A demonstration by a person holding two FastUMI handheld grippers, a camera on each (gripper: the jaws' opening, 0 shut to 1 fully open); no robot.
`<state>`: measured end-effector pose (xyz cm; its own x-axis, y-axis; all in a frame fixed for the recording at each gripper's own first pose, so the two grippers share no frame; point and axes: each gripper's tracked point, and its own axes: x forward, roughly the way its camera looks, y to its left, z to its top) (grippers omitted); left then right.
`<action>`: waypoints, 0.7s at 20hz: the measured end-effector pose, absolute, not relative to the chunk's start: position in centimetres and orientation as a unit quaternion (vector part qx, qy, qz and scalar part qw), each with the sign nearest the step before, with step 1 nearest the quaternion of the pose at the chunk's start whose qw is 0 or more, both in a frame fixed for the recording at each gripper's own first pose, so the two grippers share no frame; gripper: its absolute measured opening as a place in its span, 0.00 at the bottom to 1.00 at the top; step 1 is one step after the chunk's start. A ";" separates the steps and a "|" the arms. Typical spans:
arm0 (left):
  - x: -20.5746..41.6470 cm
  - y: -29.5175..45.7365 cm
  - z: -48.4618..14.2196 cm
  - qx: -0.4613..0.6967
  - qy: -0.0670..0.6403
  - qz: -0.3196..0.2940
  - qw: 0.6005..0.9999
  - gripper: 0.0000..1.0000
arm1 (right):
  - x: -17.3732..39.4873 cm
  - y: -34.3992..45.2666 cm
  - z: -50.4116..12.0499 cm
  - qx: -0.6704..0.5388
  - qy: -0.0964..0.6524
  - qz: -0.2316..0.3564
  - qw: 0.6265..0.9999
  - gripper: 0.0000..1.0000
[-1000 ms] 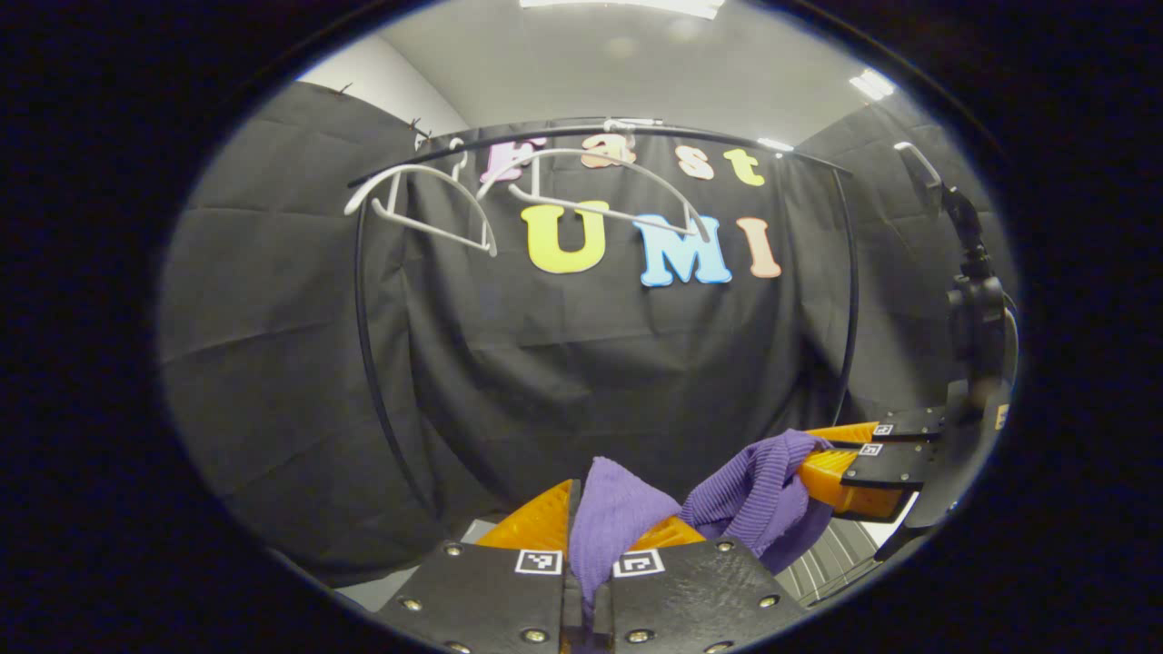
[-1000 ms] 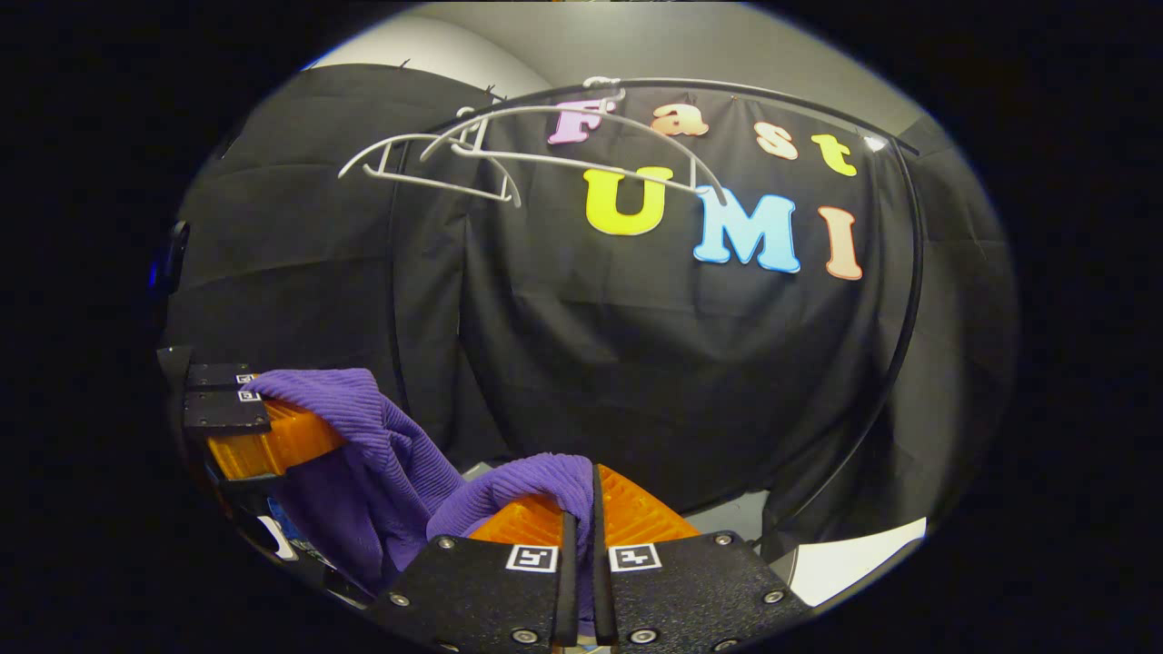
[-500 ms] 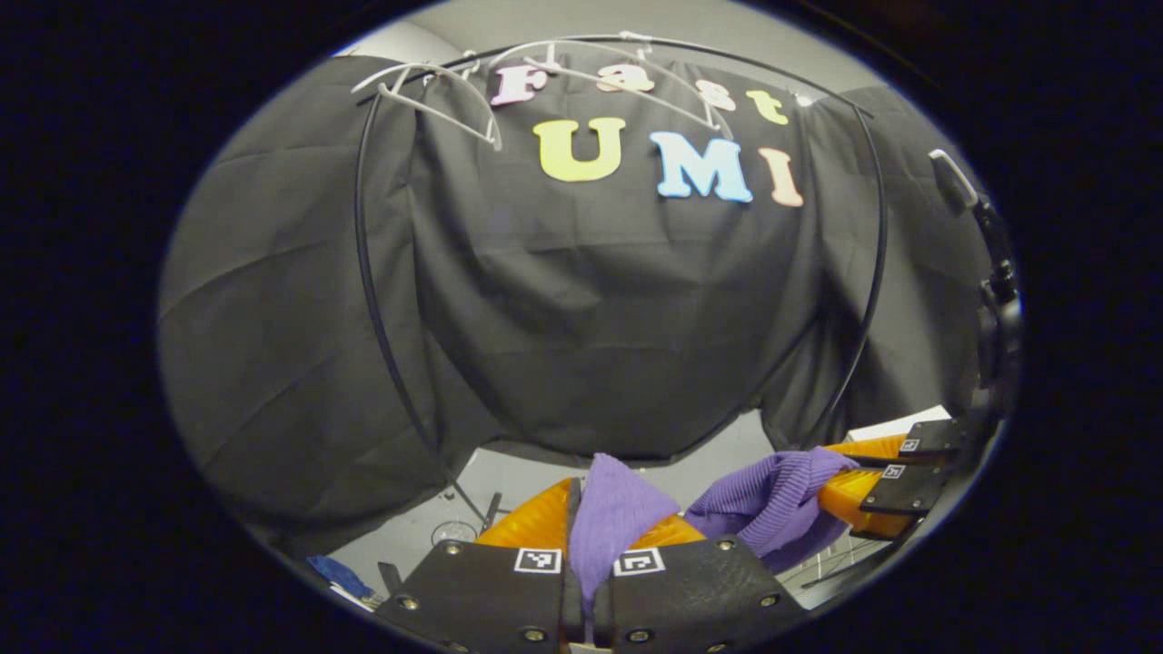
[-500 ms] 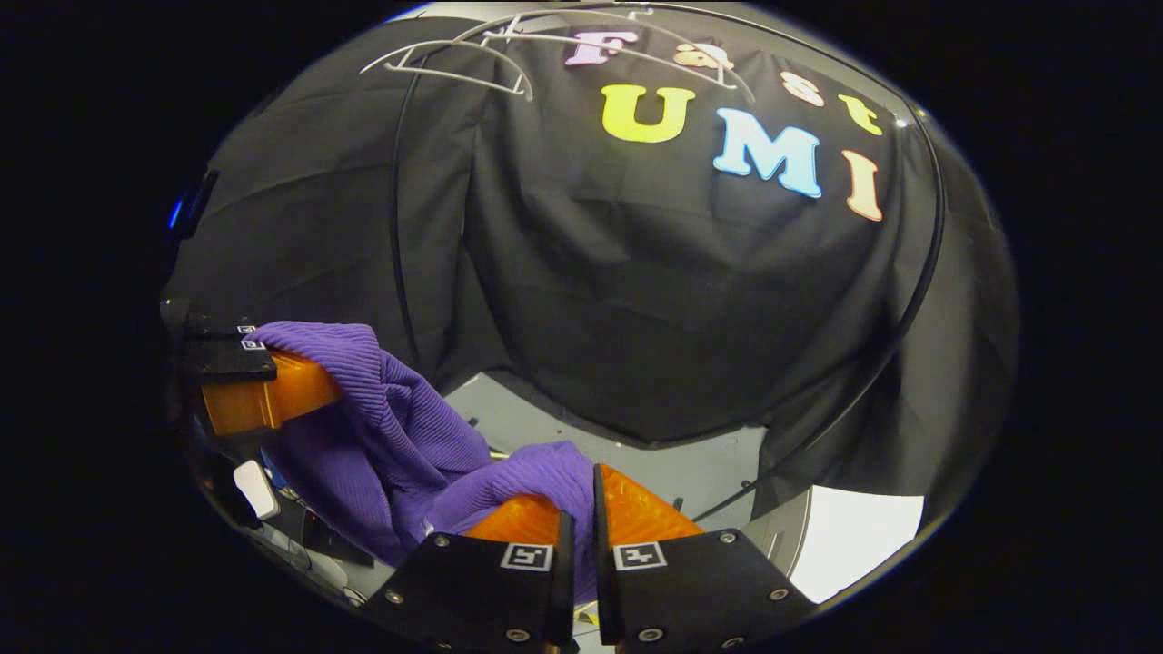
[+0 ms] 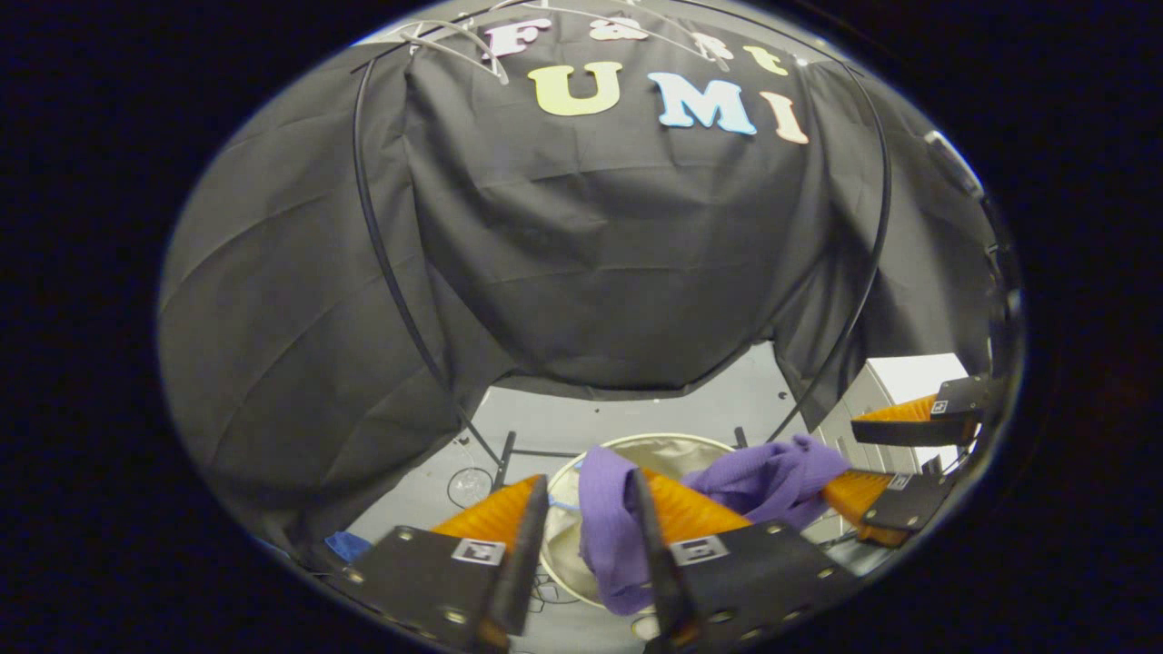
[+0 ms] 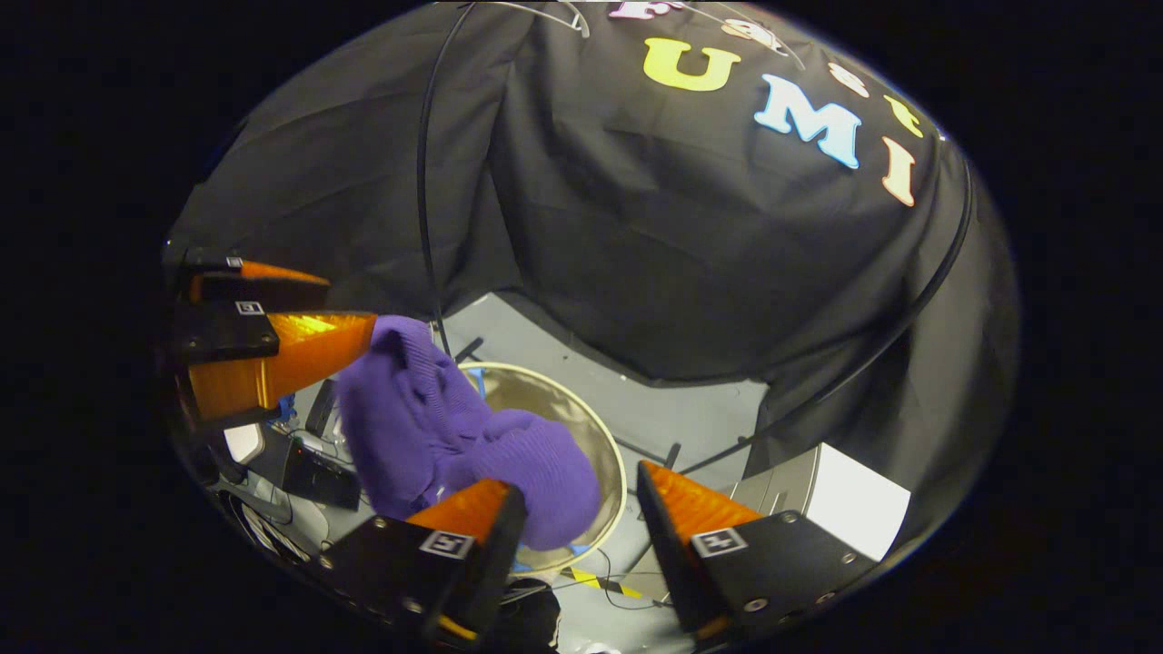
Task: Grasp the clothes on the hanger with both hands and then place them into the laundry hamper below.
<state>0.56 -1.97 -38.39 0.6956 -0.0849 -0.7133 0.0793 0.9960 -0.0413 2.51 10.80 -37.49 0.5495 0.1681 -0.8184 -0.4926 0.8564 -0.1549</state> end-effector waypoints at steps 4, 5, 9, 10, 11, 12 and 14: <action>0.1 -0.8 -37.4 0.003 0.380 -0.034 0.924 0.96 | 2.1 10.5 -37.5 -0.178 0.446 0.181 0.858 0.96; -0.2 -0.5 -37.1 0.002 0.378 -0.031 0.925 0.96 | 2.1 10.3 -37.1 -0.174 0.444 0.178 0.860 0.96; -0.4 0.6 -35.2 -0.001 0.356 -0.016 0.934 0.91 | 2.8 10.3 -34.7 -0.142 0.424 0.165 0.879 0.96; -0.2 0.9 -34.1 0.000 0.345 -0.015 0.939 0.91 | 3.1 10.3 -33.7 -0.133 0.414 0.162 0.886 0.96; 0.1 1.1 -33.1 0.001 0.332 -0.014 0.943 0.91 | 3.4 10.2 -32.6 -0.124 0.401 0.157 0.894 0.96; 0.4 1.2 -31.7 0.003 0.318 -0.014 0.948 0.91 | 3.8 10.0 -31.4 -0.116 0.389 0.152 0.901 0.96; 1.1 1.5 -28.7 0.003 0.289 -0.014 0.957 0.90 | 4.8 9.5 -28.6 -0.104 0.358 0.139 0.917 0.96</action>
<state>1.07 1.50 -28.67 0.8328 -0.0245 -0.5531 0.0282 0.9996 -0.0018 4.77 9.50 -28.57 0.7050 0.1803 -0.6859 -0.3287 0.9401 -0.0907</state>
